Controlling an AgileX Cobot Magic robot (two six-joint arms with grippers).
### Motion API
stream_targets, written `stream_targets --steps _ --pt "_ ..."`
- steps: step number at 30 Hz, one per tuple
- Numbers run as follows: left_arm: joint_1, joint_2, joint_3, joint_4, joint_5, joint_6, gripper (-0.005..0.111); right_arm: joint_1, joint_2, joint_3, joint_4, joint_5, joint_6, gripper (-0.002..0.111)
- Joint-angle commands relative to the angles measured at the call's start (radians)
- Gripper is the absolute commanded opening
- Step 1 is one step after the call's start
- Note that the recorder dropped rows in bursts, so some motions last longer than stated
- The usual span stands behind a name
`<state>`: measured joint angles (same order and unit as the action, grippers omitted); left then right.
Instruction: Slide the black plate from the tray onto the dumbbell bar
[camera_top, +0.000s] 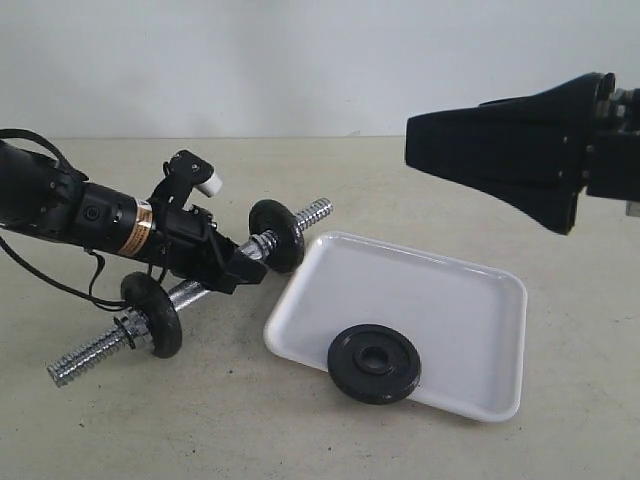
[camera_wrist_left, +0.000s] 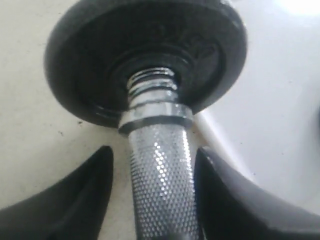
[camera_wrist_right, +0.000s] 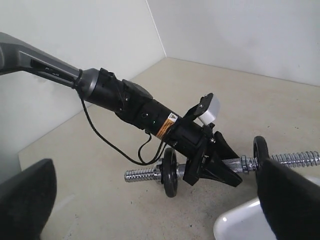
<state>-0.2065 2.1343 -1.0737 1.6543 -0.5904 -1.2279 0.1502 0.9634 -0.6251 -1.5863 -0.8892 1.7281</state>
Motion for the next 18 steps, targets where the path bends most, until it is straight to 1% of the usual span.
stream_targets --steps 1,3,7,11,18 --pt "-0.014 0.103 0.043 0.09 0.113 0.016 0.047 -0.001 0.003 -0.003 0.004 0.015 -0.002 0.105" --pt "-0.014 0.101 0.043 0.09 0.118 0.018 0.045 -0.001 0.003 -0.003 0.004 0.017 -0.002 0.105" --pt "-0.014 0.076 0.043 0.09 0.149 0.018 0.037 -0.001 0.003 -0.003 0.004 0.02 -0.002 0.105" --pt "-0.014 0.046 0.043 0.09 0.189 0.018 0.035 -0.001 0.003 -0.003 0.004 0.02 -0.002 0.105" --pt "-0.014 0.001 0.057 0.09 0.414 0.011 0.035 -0.001 0.003 -0.003 0.004 0.02 -0.002 0.105"
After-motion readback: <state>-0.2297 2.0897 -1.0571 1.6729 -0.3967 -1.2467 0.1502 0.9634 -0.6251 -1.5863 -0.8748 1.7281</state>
